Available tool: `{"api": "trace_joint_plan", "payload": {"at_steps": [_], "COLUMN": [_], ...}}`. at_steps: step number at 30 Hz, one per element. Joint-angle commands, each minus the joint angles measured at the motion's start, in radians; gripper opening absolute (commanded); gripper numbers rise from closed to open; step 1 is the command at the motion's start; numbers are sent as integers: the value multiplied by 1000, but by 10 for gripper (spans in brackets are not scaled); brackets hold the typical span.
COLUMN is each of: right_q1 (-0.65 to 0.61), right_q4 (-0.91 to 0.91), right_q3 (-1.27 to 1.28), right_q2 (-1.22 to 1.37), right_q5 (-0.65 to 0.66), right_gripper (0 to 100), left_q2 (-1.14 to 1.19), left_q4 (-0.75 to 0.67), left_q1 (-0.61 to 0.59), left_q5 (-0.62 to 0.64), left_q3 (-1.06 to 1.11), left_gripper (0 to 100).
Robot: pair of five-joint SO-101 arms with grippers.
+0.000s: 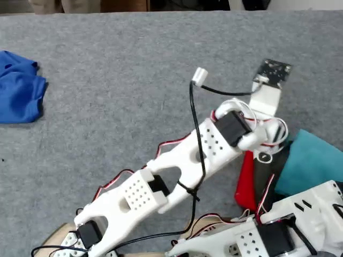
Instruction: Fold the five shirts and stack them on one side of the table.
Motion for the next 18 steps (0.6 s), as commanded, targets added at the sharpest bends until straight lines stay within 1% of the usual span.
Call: {"api": "trace_joint_plan", "payload": {"at_steps": [1, 4, 6, 7, 9, 12, 14, 17, 18], "right_q1": [-67, -186, -294, -351, -458, -602, -667, -736, -762], "right_q4": [-2, 63, 103, 120, 163, 229, 230, 232, 233], "right_q3": [-8, -36, -45, -42, -25, 4, 21, 27, 30], "right_q2": [-27, -30, -30, -27, -22, -21, -21, -19, -19], "right_q5": [11, 69, 109, 115, 115, 95, 100, 101, 103], "right_gripper": [256, 102, 15, 2, 15, 5, 5, 5, 5], "left_q2": [-73, -73, -73, -73, -73, -73, -71, -73, -73], "left_q4": [11, 29, 69, 98, 163, 215, 215, 215, 215], "left_q1": [-81, -201, -302, -361, -489, -720, -905, -1174, -1258], "left_q5": [8, 6, -9, -34, -81, -153, -187, -190, -196], "left_q3": [-14, -14, -14, -14, -14, -3, 8, 17, 18], "left_gripper": [181, 102, 78, 71, 65, 60, 91, 175, 187]}}
